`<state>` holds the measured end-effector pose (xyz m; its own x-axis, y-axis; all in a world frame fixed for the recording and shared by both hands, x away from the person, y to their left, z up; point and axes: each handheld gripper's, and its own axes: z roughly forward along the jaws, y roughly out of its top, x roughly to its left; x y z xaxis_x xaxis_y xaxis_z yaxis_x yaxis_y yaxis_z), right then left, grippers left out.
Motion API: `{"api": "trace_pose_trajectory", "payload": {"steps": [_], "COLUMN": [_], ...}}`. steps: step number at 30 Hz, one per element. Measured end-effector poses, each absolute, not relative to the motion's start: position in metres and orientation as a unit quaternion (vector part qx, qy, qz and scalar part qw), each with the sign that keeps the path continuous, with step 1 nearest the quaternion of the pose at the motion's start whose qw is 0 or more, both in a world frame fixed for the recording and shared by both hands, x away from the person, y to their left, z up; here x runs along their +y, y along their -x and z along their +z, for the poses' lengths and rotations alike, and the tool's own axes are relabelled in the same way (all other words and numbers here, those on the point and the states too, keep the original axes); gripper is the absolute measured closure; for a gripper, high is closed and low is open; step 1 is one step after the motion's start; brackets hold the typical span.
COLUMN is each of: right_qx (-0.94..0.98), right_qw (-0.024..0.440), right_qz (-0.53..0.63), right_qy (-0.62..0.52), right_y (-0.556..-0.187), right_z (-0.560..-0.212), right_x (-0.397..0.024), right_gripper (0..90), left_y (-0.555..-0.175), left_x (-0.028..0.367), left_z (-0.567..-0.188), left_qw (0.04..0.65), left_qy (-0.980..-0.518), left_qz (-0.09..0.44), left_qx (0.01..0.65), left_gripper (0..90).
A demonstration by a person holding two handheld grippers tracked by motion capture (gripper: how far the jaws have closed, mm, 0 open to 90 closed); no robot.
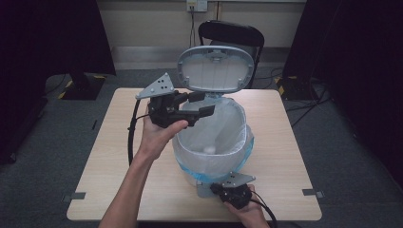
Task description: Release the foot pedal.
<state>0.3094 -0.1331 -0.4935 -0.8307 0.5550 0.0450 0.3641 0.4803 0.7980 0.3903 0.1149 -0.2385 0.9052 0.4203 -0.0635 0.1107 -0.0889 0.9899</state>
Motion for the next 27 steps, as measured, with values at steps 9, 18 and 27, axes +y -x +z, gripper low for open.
{"api": "trace_pose_trajectory", "payload": {"steps": [9,18,27], "right_qx": [0.853,0.852,0.851], "right_qw": [0.109,0.107,0.105], "right_qz": [0.434,0.435,0.438], "right_qy": [-0.269,-0.27,-0.272], "right_y": [-0.31,-0.31,-0.31], "right_z": [-0.494,-0.494,-0.494], "right_x": [-0.133,-0.134,-0.134], "right_gripper": [86.8,86.8,86.7], "left_y": [-0.385,-0.386,-0.382], "left_x": [0.141,0.17,0.194], "left_z": [-0.239,-0.241,-0.248], "left_qw": [0.655,0.646,0.644], "left_qy": [-0.71,-0.703,-0.702], "left_qz": [0.145,0.175,0.184], "left_qx": [0.213,0.242,0.244], "left_gripper": [33.6,29.6,30.6]}}
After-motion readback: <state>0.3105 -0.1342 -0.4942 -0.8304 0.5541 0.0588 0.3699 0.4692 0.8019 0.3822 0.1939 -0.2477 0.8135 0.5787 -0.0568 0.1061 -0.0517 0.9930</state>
